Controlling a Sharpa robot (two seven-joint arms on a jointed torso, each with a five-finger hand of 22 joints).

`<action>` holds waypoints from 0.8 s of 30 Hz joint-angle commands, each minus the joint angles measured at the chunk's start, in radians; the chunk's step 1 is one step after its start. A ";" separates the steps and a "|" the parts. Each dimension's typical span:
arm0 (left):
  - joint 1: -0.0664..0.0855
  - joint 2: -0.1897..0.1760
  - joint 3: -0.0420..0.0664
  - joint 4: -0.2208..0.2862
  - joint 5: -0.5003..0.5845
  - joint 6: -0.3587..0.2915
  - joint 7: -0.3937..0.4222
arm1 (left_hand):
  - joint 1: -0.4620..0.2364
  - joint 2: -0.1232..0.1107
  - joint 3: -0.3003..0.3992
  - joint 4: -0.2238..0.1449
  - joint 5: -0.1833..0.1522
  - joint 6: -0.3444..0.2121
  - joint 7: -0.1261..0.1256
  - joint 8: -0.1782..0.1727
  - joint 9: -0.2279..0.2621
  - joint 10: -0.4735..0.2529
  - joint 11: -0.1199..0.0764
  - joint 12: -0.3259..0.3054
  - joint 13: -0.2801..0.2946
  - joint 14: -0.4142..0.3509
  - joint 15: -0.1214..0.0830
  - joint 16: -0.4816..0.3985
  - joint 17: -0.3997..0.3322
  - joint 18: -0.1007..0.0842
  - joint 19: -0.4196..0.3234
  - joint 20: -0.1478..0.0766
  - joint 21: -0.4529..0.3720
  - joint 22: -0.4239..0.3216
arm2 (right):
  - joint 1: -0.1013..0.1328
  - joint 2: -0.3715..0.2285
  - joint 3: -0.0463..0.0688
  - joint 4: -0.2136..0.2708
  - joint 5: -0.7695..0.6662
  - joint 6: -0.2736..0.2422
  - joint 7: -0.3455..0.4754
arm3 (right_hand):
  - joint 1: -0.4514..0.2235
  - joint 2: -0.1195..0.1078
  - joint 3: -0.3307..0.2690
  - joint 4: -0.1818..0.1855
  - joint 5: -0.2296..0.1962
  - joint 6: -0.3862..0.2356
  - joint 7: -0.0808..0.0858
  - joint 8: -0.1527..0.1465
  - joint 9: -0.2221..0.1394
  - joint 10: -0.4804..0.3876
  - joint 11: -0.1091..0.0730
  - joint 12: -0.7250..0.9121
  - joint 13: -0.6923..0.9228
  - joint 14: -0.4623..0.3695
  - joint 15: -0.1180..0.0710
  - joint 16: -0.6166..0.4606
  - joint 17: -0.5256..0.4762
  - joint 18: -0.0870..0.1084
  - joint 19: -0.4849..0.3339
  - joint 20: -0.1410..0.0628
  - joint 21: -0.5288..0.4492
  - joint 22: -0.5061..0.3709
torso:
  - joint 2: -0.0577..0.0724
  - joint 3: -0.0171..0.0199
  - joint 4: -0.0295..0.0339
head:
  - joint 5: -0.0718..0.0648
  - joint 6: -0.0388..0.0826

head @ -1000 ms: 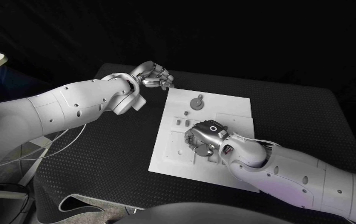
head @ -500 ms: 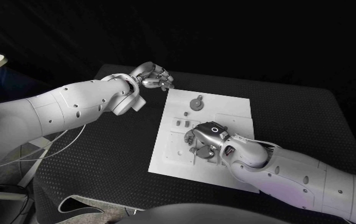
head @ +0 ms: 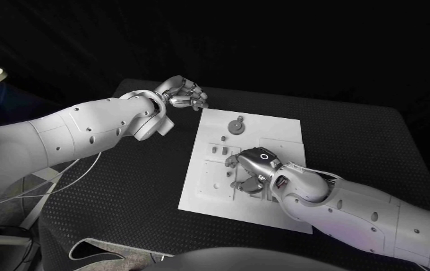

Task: Assemble the parts on the task board

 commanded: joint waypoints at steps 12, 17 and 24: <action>0.001 0.006 0.001 -0.011 0.015 0.007 0.013 | 0.007 0.003 -0.008 0.000 0.004 -0.001 0.002 0.004 -0.001 -0.002 0.003 0.003 -0.002 0.003 0.005 -0.006 0.003 -0.009 -0.001 0.003 0.002 -0.002 | 0.055 -0.105 0.101 0.100 0.090 0.080 -0.025 | 0.041 0.042 0.003 -0.036 0.002 0.016 0.002 0.032 0.002 0.048 -0.021 0.027 0.011 0.037 -0.019 0.014 -0.015 0.070 0.039 -0.009 0.010 0.004 | 0.000 0.0005 -0.0010 | -0.024 0.020; 0.001 0.010 0.001 -0.014 0.019 0.009 0.015 | 0.007 0.004 -0.008 0.001 0.004 0.000 0.002 0.004 -0.001 -0.001 0.002 0.004 -0.002 0.004 0.005 -0.007 0.004 -0.009 -0.001 0.002 0.002 -0.002 | 0.102 -0.160 0.111 0.134 0.096 0.179 -0.033 | 0.007 0.020 -0.011 -0.021 0.002 -0.003 -0.022 0.026 -0.003 0.032 -0.015 0.016 0.005 0.028 -0.013 0.012 -0.017 0.070 0.031 -0.005 0.005 0.004 | 0.000 0.0002 -0.0022 | -0.029 0.023; 0.001 0.012 0.001 -0.017 0.020 0.010 0.015 | 0.007 0.004 -0.008 0.001 0.004 0.000 0.002 0.005 -0.001 0.000 0.002 0.004 -0.002 0.004 0.004 -0.007 0.005 -0.009 0.000 0.002 0.002 -0.002 | 0.130 -0.212 0.111 0.136 0.120 0.241 -0.017 | -0.014 -0.001 -0.018 -0.007 0.002 -0.016 -0.041 0.028 -0.006 0.010 -0.006 0.003 -0.003 0.019 -0.004 0.016 -0.017 0.070 0.025 -0.004 0.002 0.006 | 0.001 -0.0004 -0.0004 | -0.034 0.022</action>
